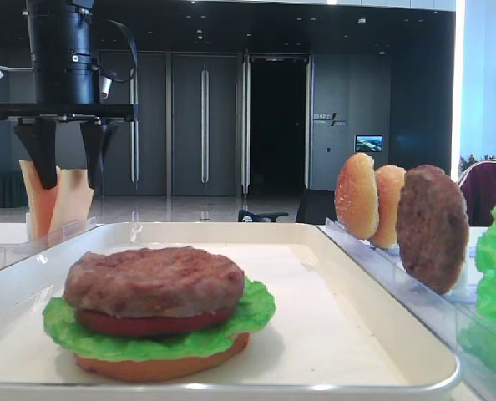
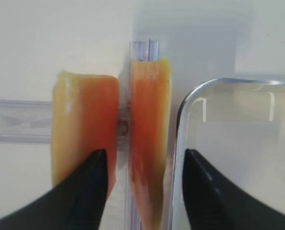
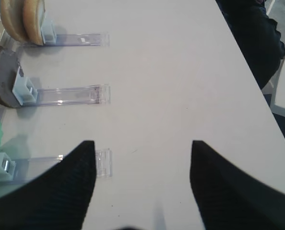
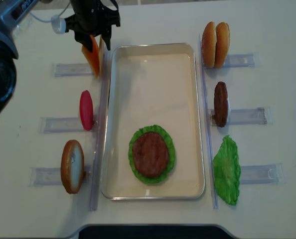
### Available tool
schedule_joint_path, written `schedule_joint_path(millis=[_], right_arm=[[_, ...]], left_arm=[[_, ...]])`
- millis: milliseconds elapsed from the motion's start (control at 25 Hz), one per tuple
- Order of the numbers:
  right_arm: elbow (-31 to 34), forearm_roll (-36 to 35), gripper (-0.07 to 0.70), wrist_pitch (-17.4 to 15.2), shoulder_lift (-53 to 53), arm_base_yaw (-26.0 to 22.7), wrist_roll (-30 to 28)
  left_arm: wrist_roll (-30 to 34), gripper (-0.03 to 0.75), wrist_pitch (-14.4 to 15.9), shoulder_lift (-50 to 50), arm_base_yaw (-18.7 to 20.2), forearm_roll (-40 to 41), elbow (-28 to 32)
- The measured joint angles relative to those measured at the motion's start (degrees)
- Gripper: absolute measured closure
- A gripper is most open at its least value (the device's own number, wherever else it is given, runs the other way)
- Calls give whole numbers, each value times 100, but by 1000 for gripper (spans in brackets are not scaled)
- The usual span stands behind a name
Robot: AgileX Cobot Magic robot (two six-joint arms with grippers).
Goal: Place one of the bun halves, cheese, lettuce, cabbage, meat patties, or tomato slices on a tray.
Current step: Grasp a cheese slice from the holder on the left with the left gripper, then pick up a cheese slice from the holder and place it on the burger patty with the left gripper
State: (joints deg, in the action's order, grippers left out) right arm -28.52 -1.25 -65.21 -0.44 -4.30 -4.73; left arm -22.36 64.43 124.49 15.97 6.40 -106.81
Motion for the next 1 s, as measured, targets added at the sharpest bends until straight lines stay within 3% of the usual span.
schedule_joint_path(millis=[320,760,1000], right_arm=[[0,0,192,0,0,0,0],[0,0,192,0,0,0,0],[0,0,192,0,0,0,0]], left_arm=[[7,659,-5,26,0,72,0],[23,680,14,47,0,-62,-126],[320,680,389,5,51,-492,-598]])
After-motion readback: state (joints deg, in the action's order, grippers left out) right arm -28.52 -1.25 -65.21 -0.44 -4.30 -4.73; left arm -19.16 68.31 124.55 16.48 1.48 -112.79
